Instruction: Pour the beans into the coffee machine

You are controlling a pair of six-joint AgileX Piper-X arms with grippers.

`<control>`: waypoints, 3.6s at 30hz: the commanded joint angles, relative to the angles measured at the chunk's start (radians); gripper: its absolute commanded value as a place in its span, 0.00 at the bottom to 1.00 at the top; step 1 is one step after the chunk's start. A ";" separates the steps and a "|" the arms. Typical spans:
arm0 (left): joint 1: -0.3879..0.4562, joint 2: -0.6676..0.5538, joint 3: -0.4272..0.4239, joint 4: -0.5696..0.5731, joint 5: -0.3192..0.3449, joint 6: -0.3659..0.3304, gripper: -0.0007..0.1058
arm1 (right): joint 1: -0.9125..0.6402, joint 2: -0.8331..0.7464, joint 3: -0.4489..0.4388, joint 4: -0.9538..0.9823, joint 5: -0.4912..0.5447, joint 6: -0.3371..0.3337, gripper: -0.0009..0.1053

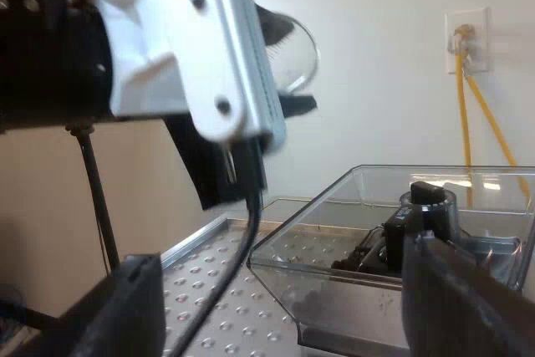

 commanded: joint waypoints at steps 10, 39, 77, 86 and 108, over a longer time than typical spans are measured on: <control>0.081 -0.095 -0.005 0.192 -0.032 -0.444 0.27 | 0.001 -0.012 -0.004 -0.003 -0.017 -0.003 0.59; 0.359 -0.381 0.234 0.378 0.282 -0.788 0.27 | 0.001 -0.144 -0.006 0.385 -0.326 -0.054 0.59; 0.573 -0.735 1.051 -0.096 0.529 -0.955 0.27 | 0.361 -0.158 0.283 0.310 -0.116 -0.048 0.59; 0.602 -0.735 1.194 -0.244 0.560 -0.919 0.27 | 0.361 -0.153 0.351 0.218 -0.116 -0.048 0.59; 0.602 -0.646 1.472 -0.767 0.571 -0.996 0.27 | 0.361 -0.133 0.352 0.216 -0.116 -0.048 0.59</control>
